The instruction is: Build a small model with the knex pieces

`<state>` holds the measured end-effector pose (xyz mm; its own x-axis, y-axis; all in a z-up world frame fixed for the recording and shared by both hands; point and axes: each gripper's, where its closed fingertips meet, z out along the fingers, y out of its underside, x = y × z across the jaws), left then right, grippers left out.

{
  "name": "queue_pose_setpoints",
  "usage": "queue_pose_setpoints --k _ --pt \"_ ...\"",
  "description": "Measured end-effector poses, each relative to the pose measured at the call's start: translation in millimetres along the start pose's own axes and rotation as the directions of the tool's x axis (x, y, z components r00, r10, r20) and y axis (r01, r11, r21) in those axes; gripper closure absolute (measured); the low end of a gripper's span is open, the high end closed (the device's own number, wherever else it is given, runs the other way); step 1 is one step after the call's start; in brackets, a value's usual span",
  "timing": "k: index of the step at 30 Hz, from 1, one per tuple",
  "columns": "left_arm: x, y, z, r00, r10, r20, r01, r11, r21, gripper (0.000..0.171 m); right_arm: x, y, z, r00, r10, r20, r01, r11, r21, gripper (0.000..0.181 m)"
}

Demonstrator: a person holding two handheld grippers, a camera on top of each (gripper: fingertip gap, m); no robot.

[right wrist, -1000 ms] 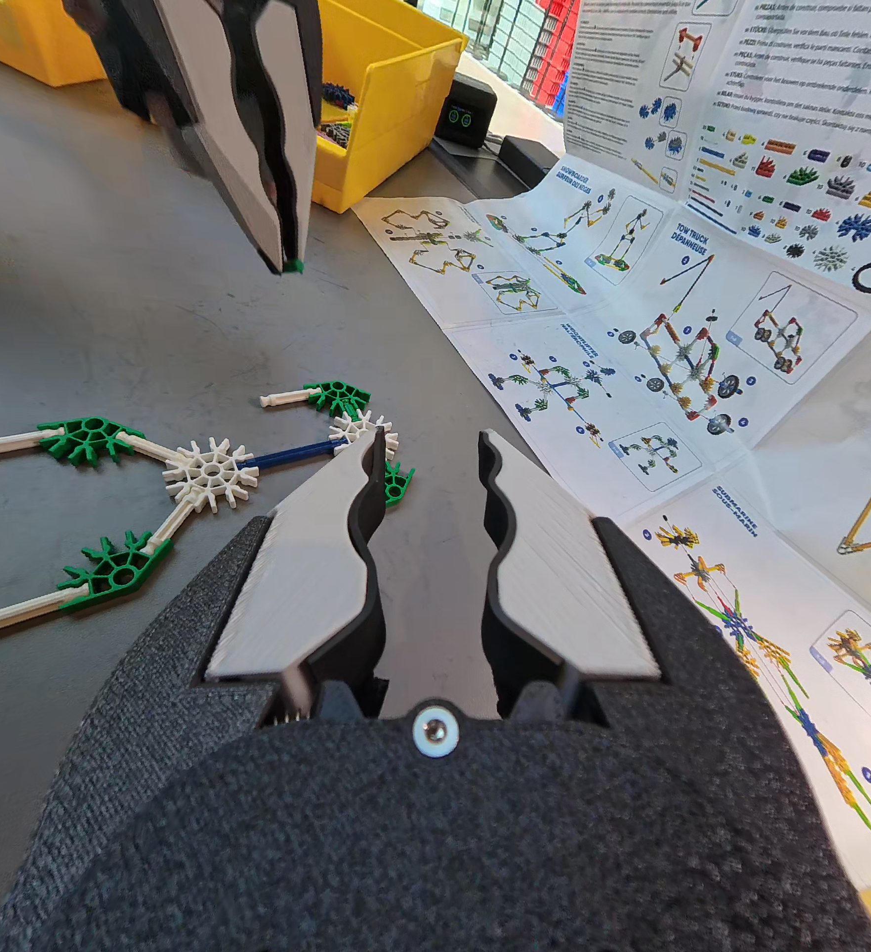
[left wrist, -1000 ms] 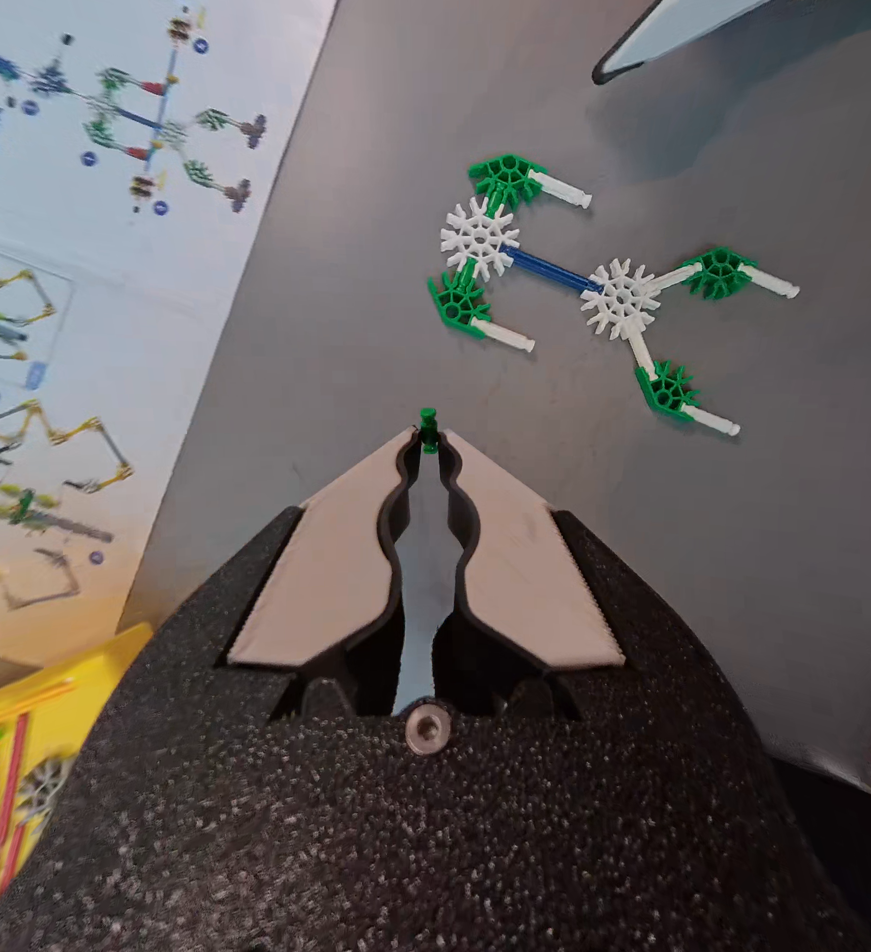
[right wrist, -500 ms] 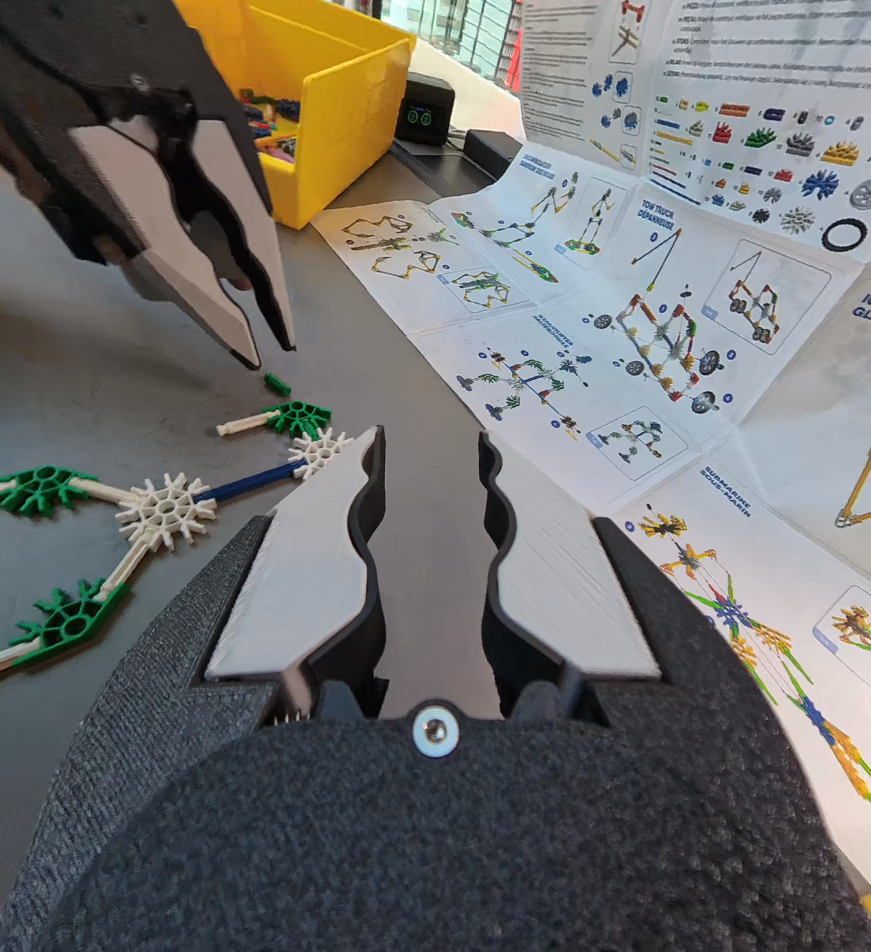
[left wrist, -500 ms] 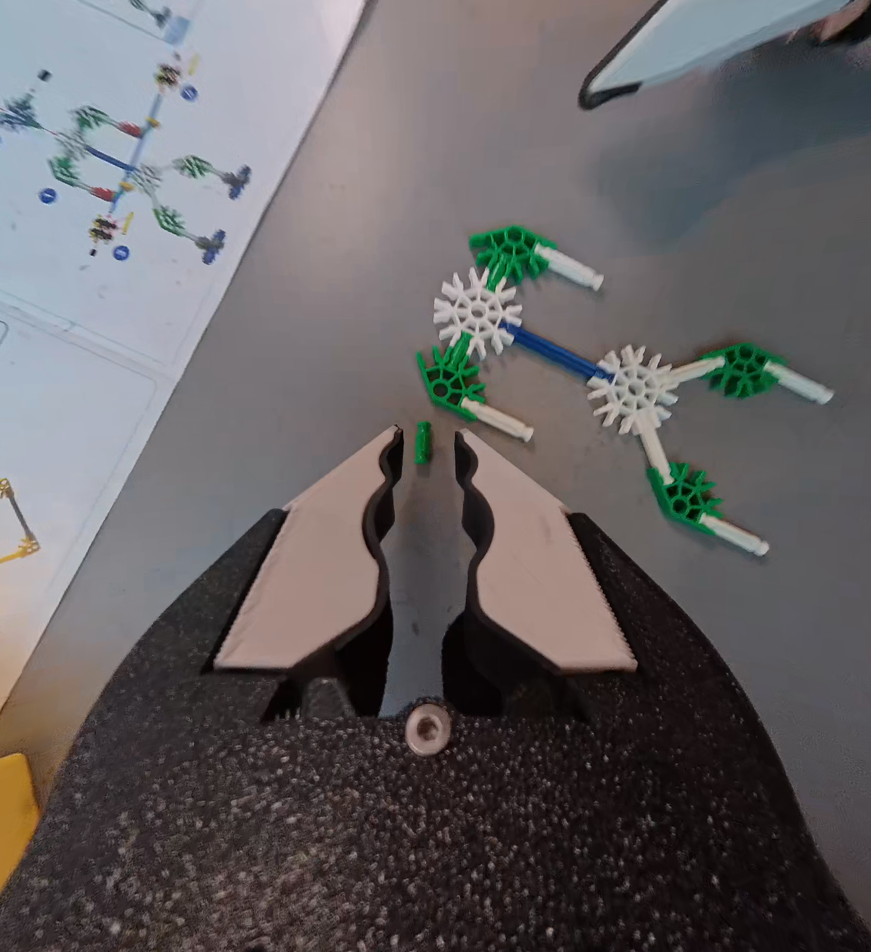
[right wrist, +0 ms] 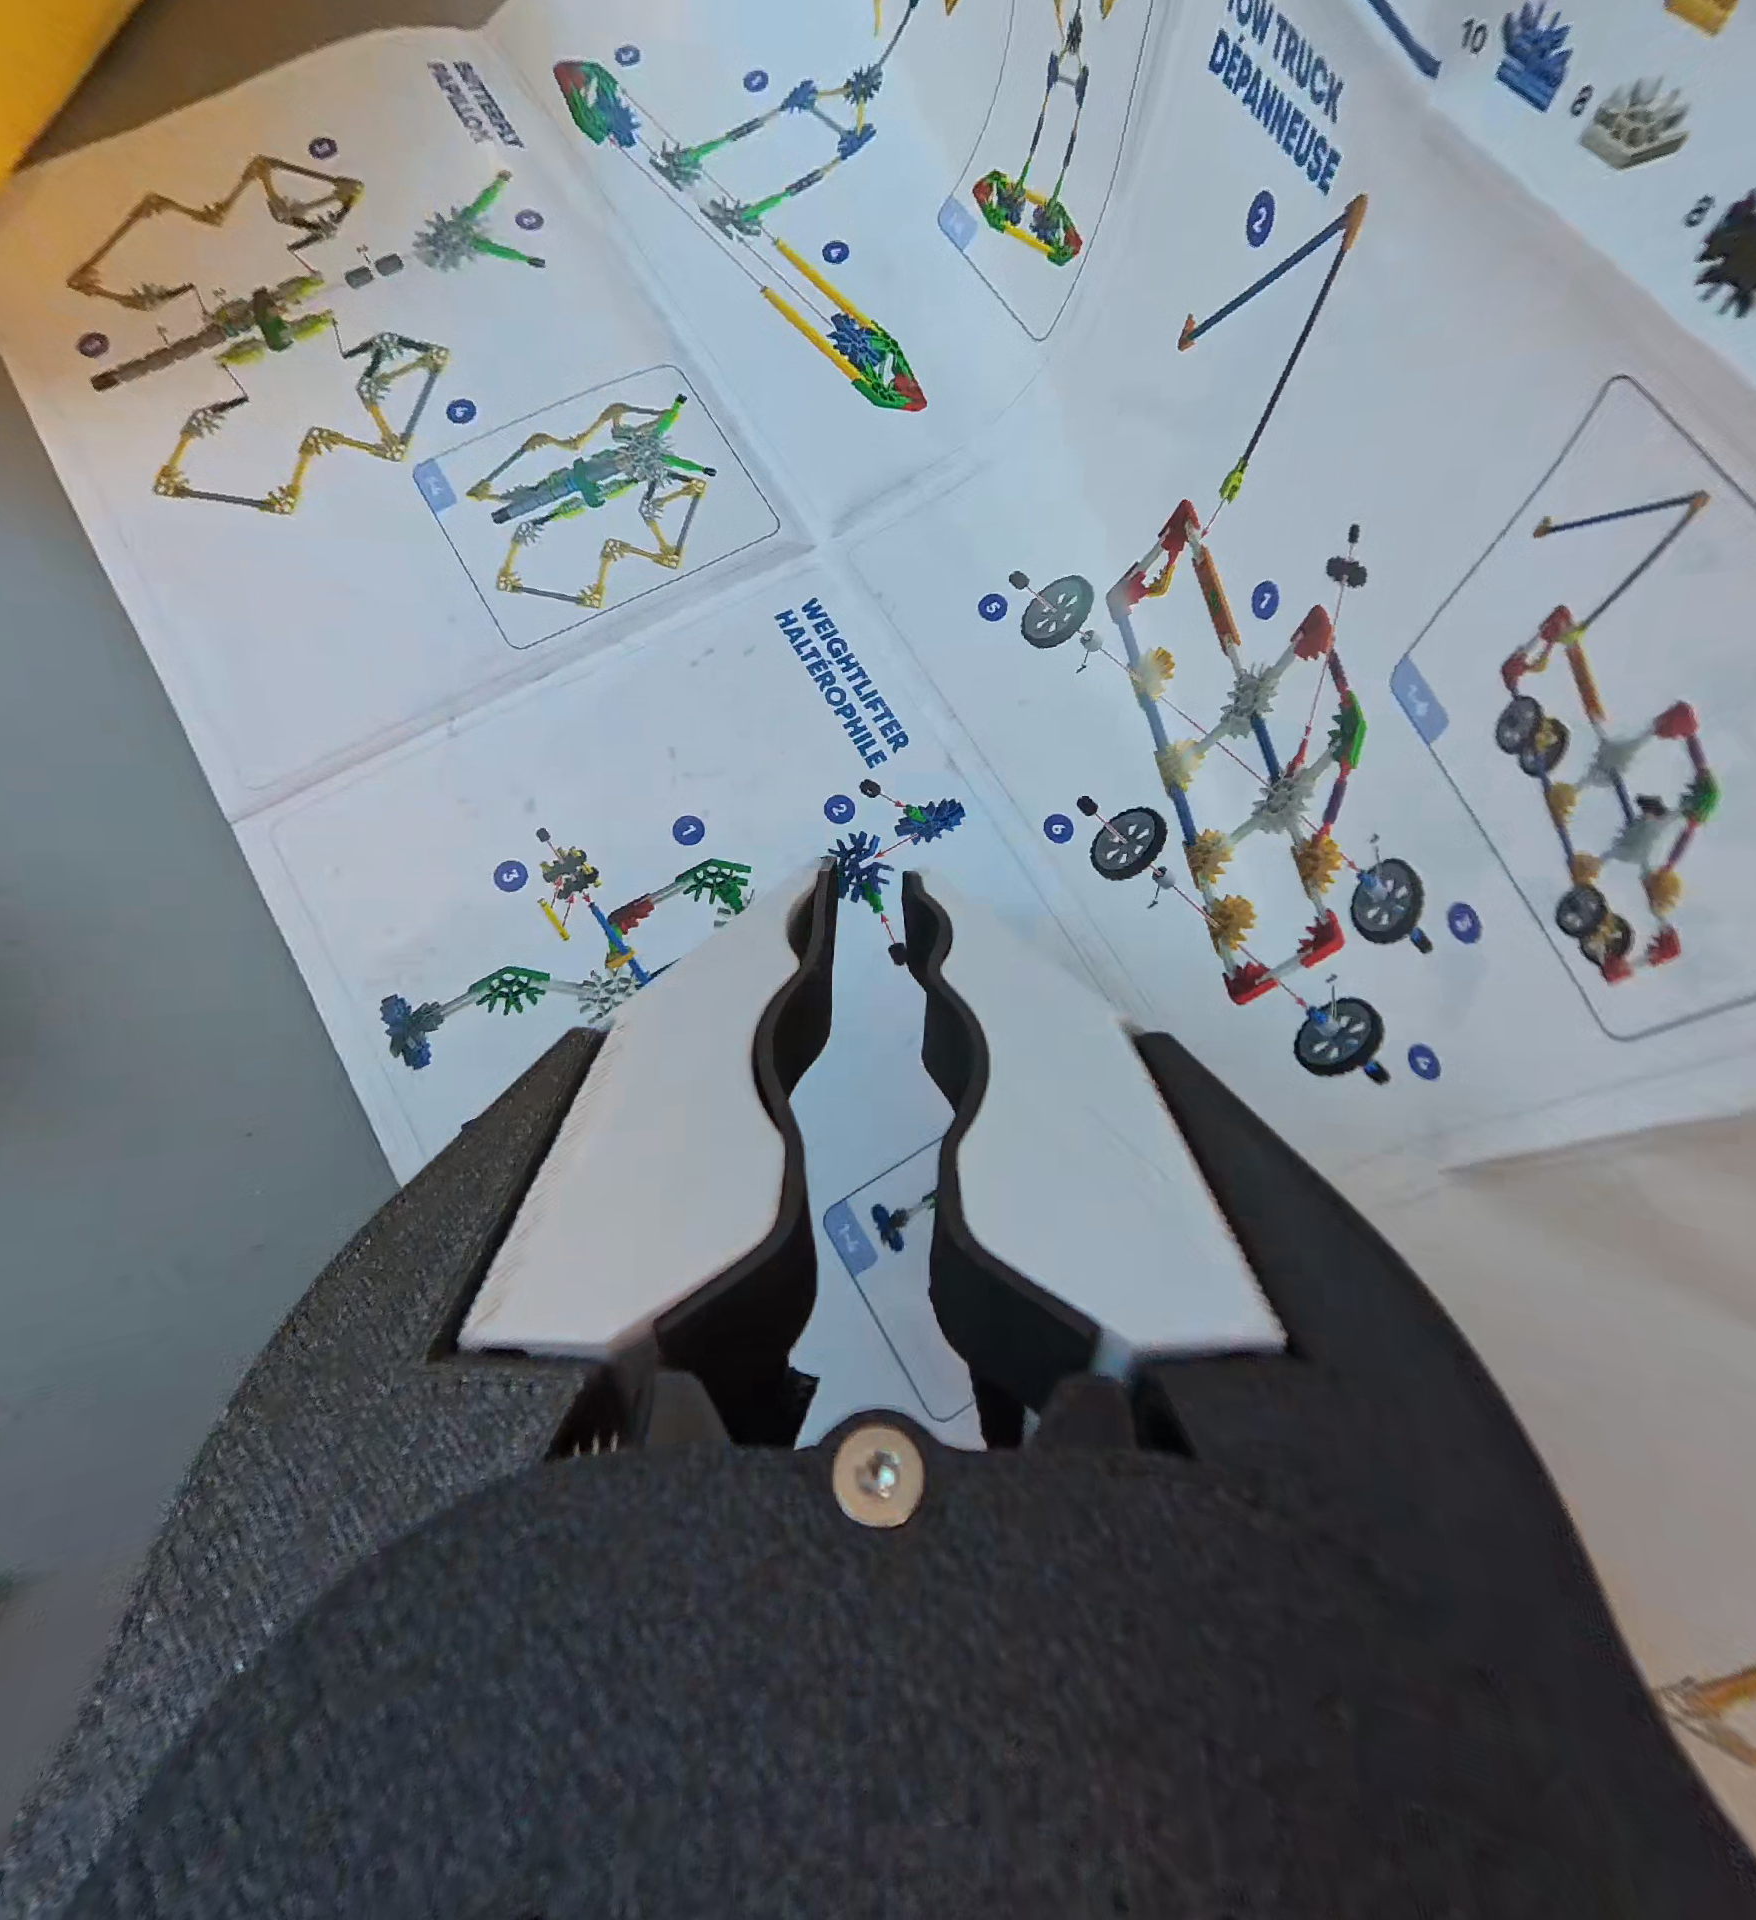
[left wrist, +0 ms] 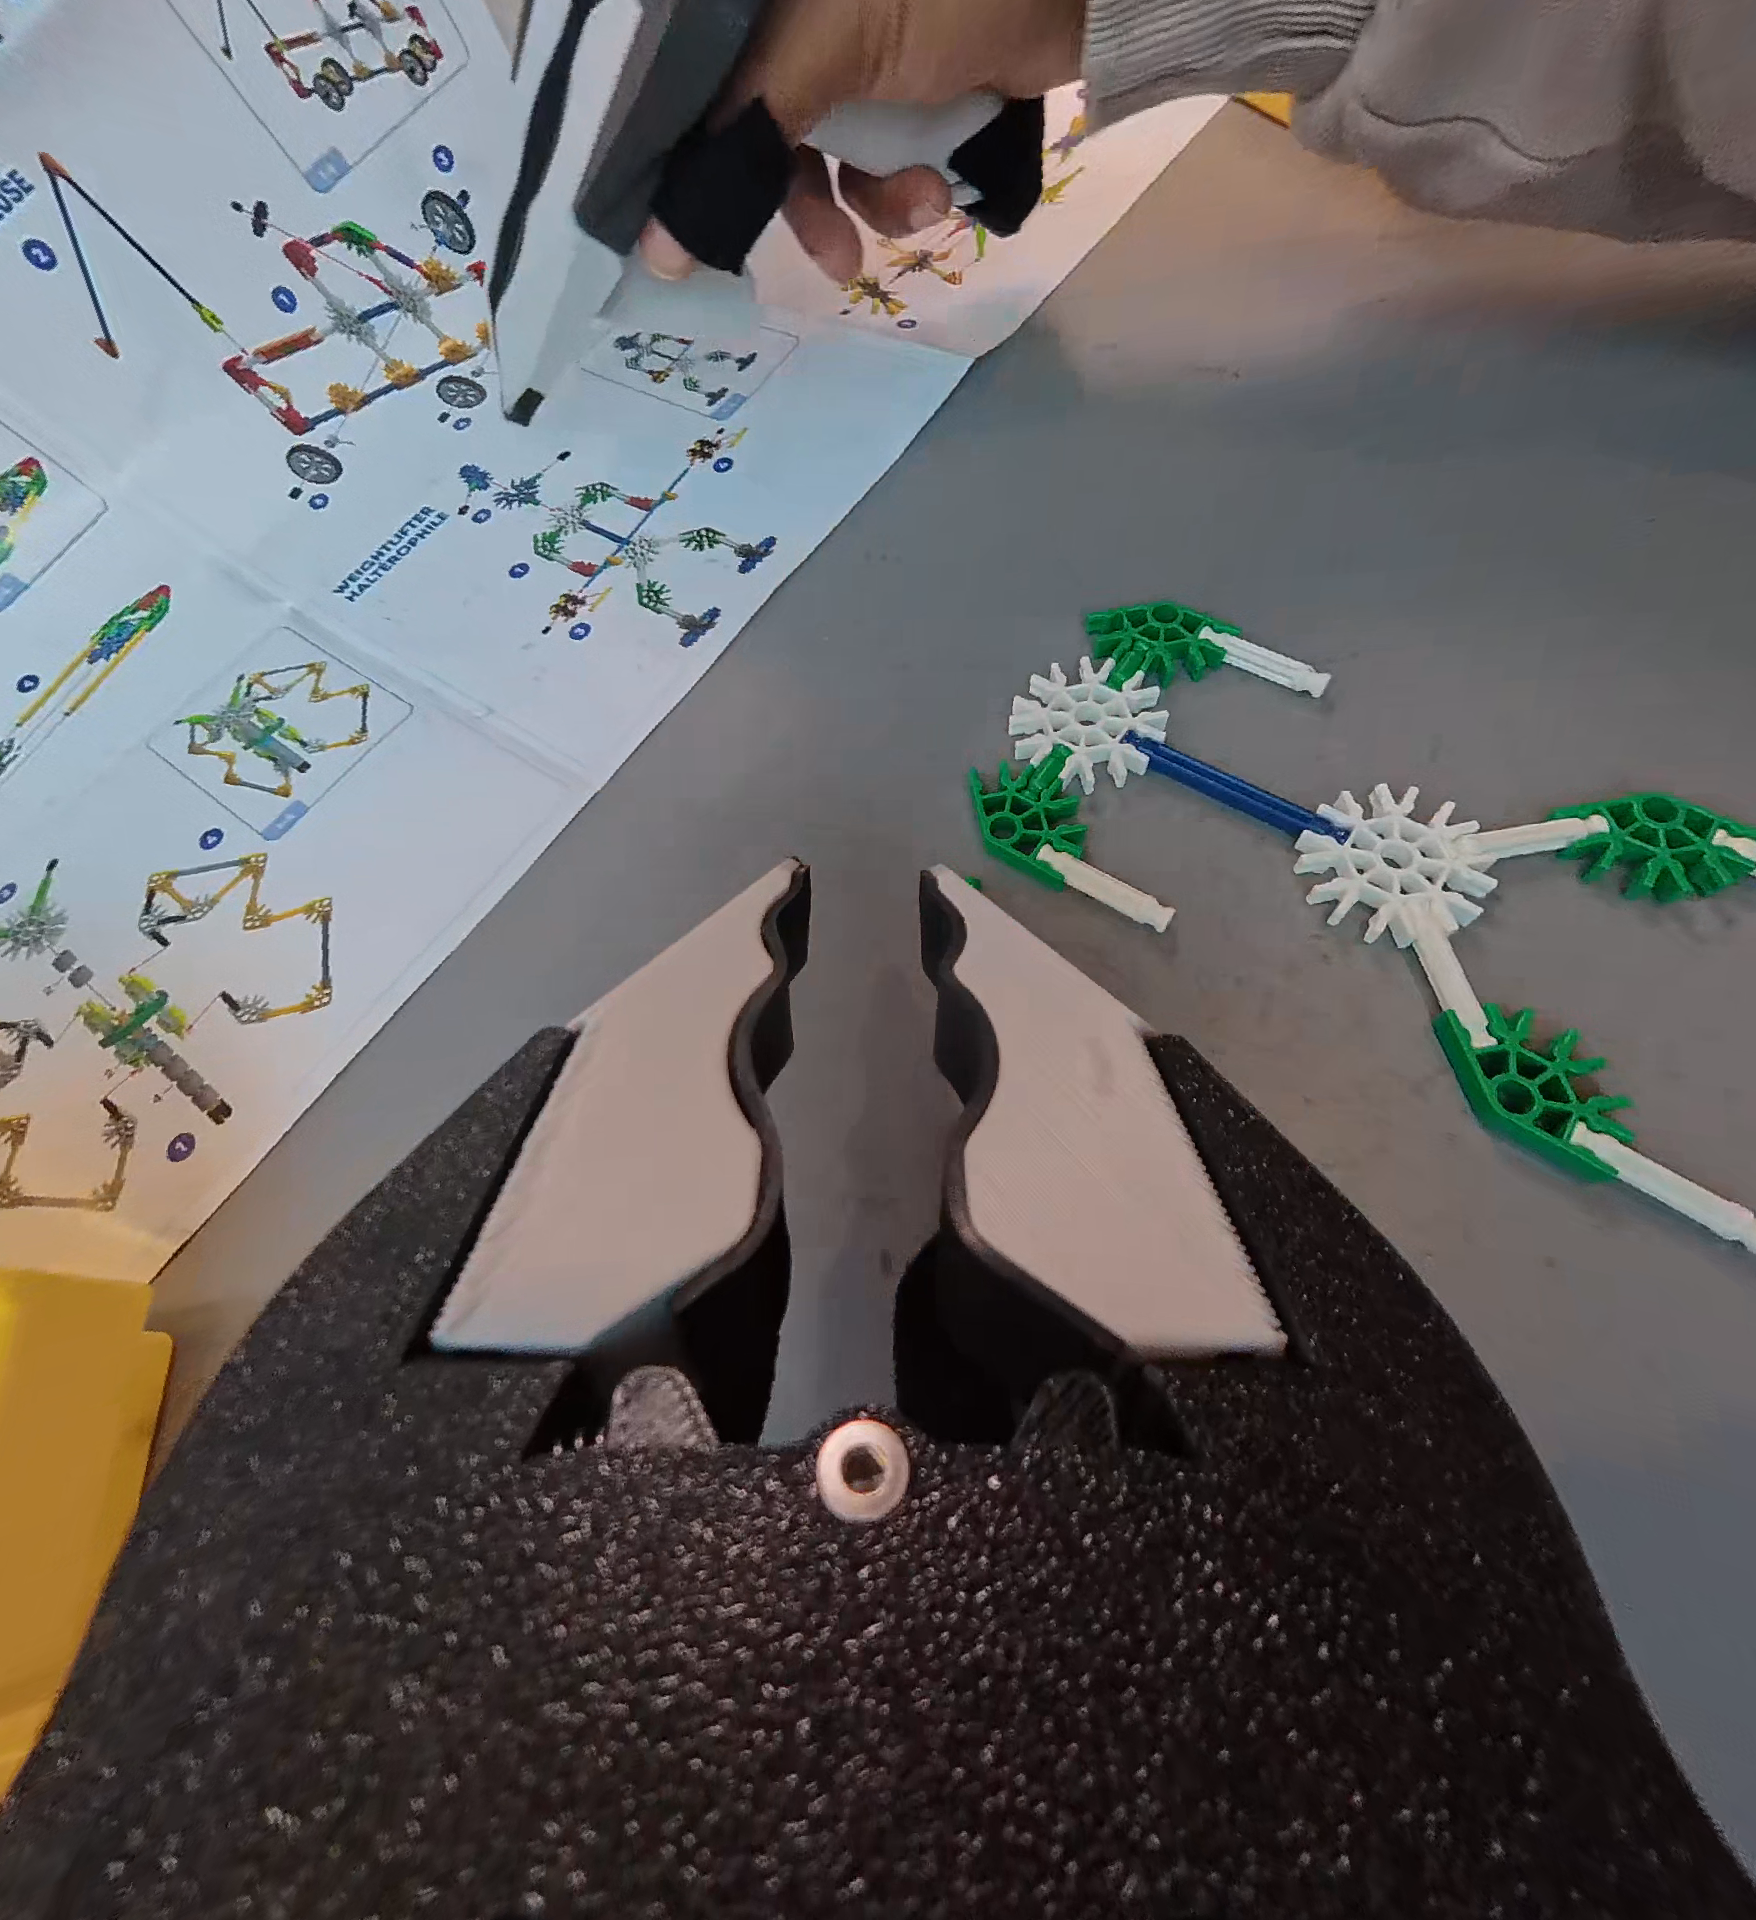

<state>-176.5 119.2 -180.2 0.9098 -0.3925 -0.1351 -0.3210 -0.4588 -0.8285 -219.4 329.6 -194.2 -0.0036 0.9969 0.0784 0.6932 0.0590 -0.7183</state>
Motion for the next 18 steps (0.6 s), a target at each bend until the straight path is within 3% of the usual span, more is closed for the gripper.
queue_pose_setpoints --k 2,7,18 --pt "2.6 1.5 1.4 1.000 0.017 -0.010 -0.017 1.000 -0.006 0.152 -0.7 0.2 8.2 0.999 -0.028 0.042 0.030 0.998 -0.050 0.167" --pt "6.3 5.5 3.8 0.999 0.035 -0.029 -0.036 0.999 -0.022 0.152 -1.6 8.7 22.6 0.984 -0.093 0.155 0.118 0.980 -0.160 0.140" --pt "8.3 10.1 5.5 0.999 0.032 -0.039 -0.033 0.999 -0.031 0.152 8.5 3.4 29.4 0.966 -0.096 0.239 0.129 0.983 -0.129 0.155"
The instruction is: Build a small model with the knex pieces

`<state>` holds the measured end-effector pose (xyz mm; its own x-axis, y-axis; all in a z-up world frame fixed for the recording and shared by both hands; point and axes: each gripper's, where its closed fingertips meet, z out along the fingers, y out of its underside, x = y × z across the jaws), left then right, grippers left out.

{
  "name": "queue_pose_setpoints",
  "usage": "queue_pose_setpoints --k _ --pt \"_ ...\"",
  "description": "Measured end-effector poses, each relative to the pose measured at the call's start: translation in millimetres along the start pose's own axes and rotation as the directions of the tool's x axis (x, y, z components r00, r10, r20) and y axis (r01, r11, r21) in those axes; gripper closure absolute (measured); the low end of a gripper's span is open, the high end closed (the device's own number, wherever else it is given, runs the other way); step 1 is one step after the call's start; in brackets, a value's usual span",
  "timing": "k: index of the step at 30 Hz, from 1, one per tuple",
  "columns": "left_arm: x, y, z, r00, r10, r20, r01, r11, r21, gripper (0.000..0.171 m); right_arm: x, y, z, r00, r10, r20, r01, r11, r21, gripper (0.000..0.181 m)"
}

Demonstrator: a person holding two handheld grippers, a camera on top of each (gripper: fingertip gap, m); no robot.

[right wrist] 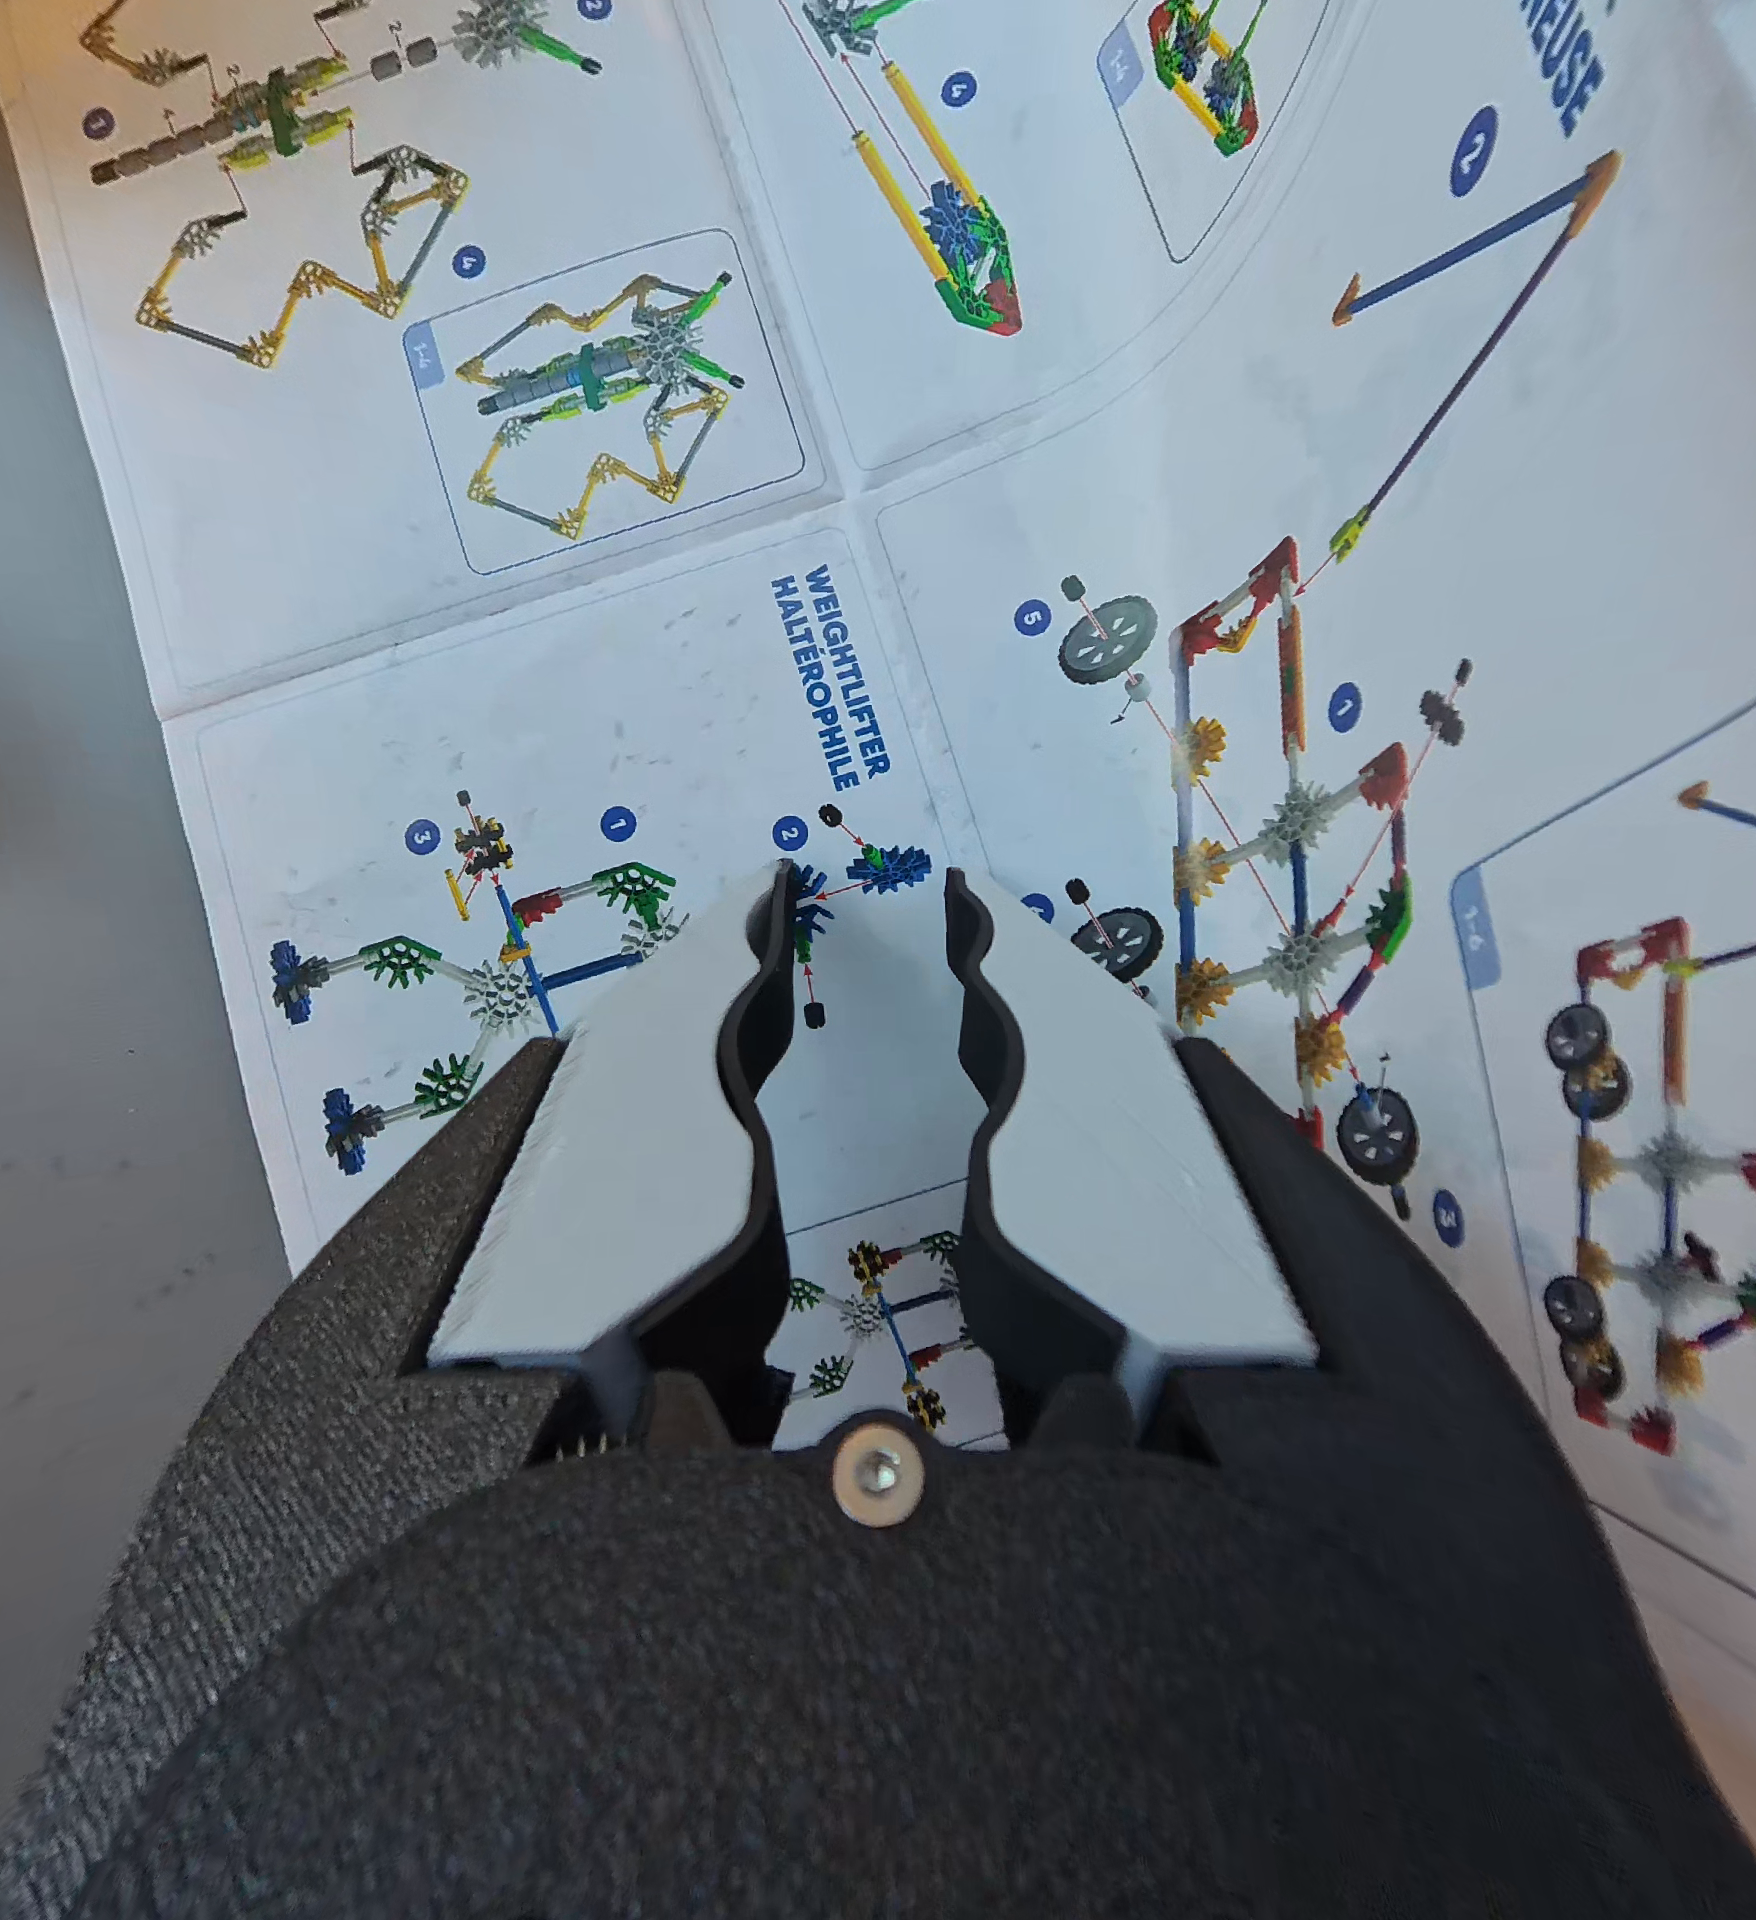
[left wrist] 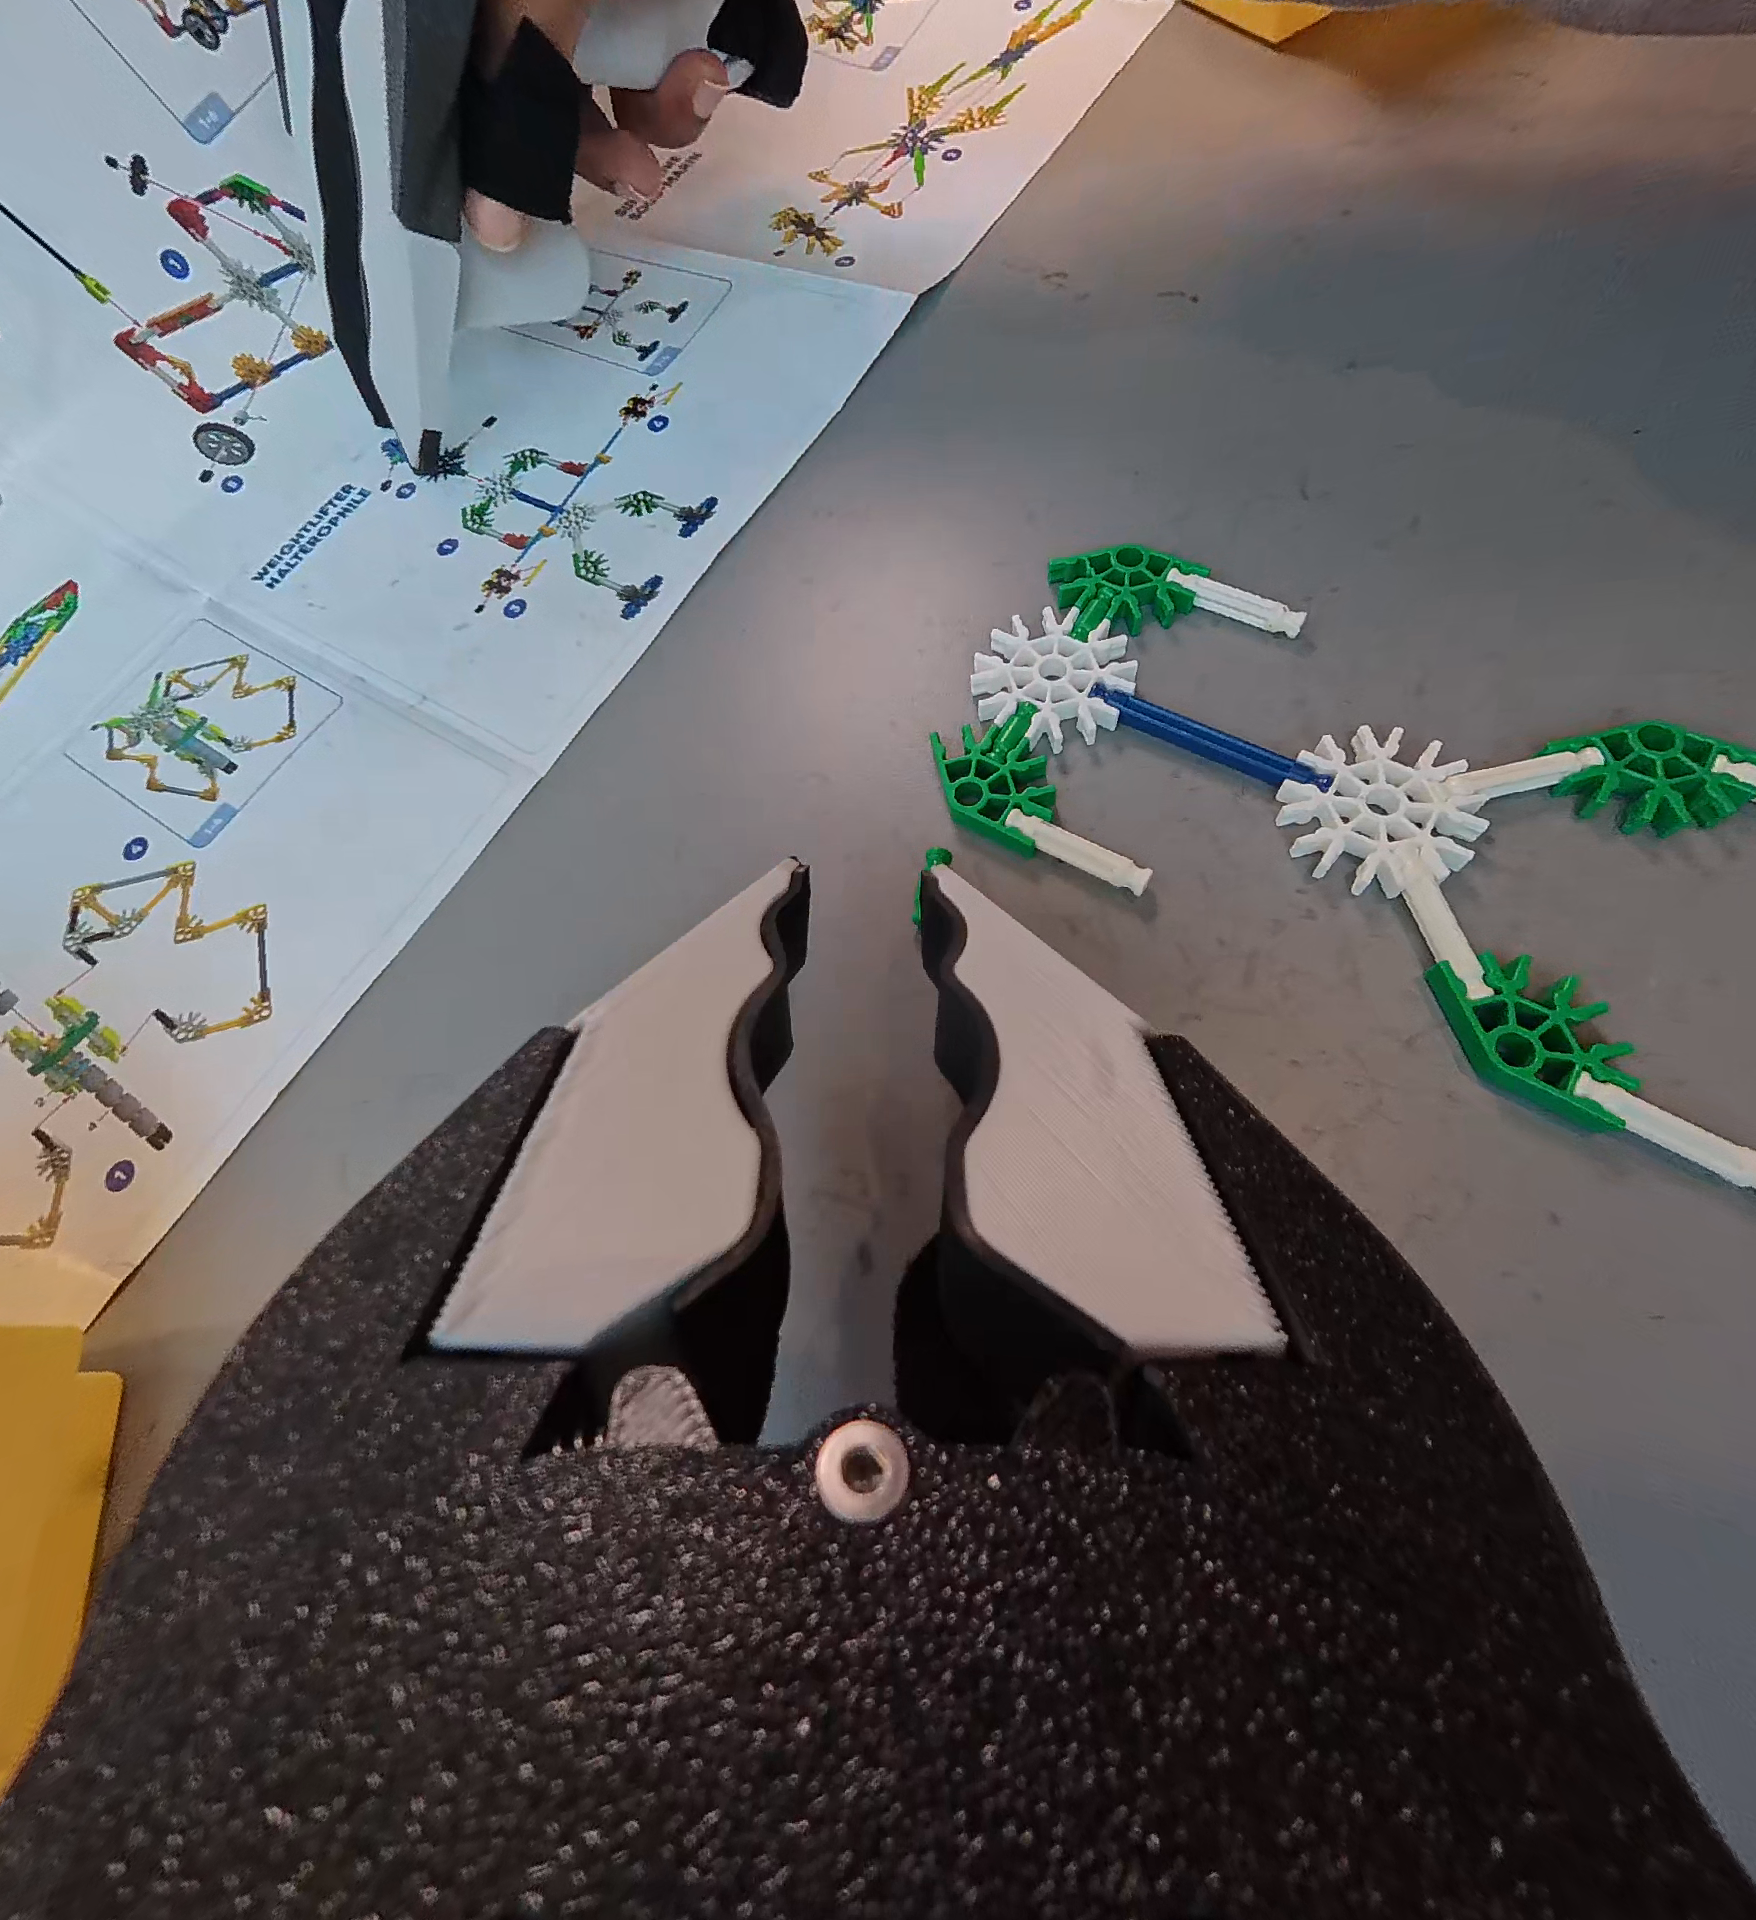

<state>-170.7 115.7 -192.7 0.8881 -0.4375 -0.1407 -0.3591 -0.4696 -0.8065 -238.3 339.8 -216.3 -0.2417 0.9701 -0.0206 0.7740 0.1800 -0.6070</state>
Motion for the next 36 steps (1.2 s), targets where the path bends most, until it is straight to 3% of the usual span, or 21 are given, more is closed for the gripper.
queue_pose_setpoints --k 3,7,11,16,19,25,36 --pt "0.6 1.7 1.4 1.000 -0.003 -0.006 0.003 1.000 -0.004 0.152 -1.0 0.3 0.1 0.999 -0.030 -0.009 0.030 1.000 0.001 0.158" --pt "1.5 3.0 2.6 1.000 -0.002 -0.009 0.002 1.000 -0.007 0.152 -7.7 -0.2 0.8 0.996 -0.086 -0.016 0.086 0.996 0.010 0.181" --pt "2.0 5.4 4.1 1.000 -0.003 -0.012 0.003 1.000 -0.016 0.152 -6.8 -0.5 0.4 0.995 -0.090 -0.030 0.090 0.996 0.002 0.179" --pt "2.3 6.1 4.5 1.000 -0.001 -0.013 0.001 1.000 -0.018 0.152 -4.8 -0.8 -1.9 0.998 -0.057 -0.016 0.058 0.998 0.007 0.157" --pt "2.5 7.1 5.4 1.000 0.000 -0.013 0.000 1.000 -0.021 0.152 -4.2 0.9 -1.5 0.999 -0.049 -0.013 0.050 0.999 0.005 0.157" --pt "1.6 7.7 5.8 1.000 0.000 -0.007 0.000 1.000 -0.023 0.152 -4.0 2.0 -1.1 0.998 -0.060 -0.022 0.060 0.998 0.004 0.177" --pt "-0.5 10.2 7.0 1.000 -0.003 0.004 0.003 1.000 -0.031 0.152 -4.0 -1.2 -0.7 0.999 -0.040 -0.011 0.040 0.999 0.021 0.160"
